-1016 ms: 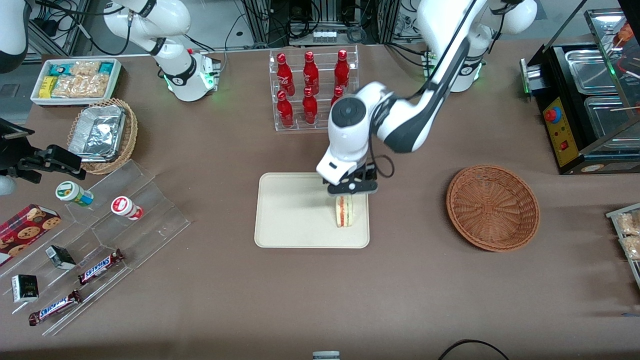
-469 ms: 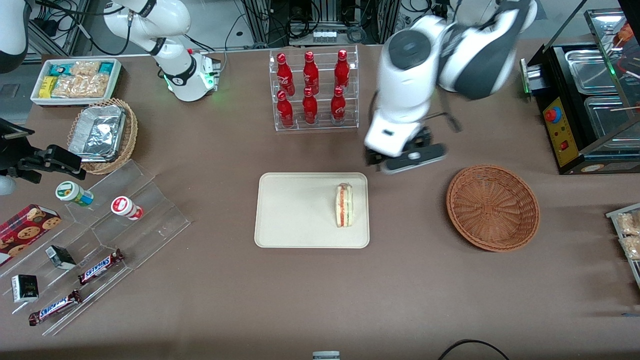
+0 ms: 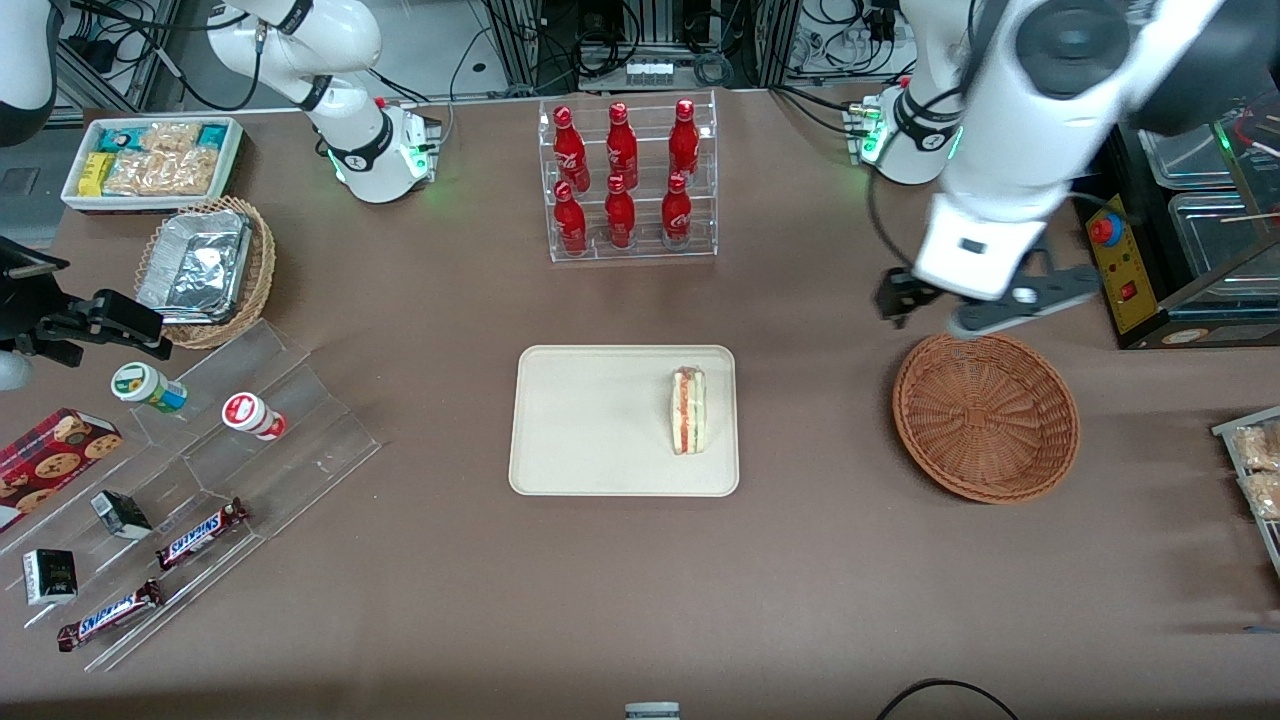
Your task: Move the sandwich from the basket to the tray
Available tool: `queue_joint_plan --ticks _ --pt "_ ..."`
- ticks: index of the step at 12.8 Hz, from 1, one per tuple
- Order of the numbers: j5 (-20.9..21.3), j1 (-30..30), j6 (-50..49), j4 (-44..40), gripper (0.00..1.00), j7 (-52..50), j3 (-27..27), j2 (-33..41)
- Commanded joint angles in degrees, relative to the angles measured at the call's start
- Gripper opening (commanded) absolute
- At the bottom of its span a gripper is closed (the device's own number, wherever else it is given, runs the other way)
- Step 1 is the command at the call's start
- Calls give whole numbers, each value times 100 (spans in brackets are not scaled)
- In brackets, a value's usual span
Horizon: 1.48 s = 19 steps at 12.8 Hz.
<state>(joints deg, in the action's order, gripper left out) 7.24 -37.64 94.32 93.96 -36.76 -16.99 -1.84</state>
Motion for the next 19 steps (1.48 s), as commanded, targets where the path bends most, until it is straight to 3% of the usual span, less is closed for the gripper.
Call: queue_joint_plan --ticks 1,5,7,15,19 --pt "-20 -24 -124 184 100 624 -435 350" --pt "-47 835 -133 439 100 1723 -420 676" --pt "-256 1256 -133 501 100 2154 -280 755" --pt "-599 4051 -282 527 100 2630 2206 817" --pt "-601 4230 -474 125 100 2726 2340 642"
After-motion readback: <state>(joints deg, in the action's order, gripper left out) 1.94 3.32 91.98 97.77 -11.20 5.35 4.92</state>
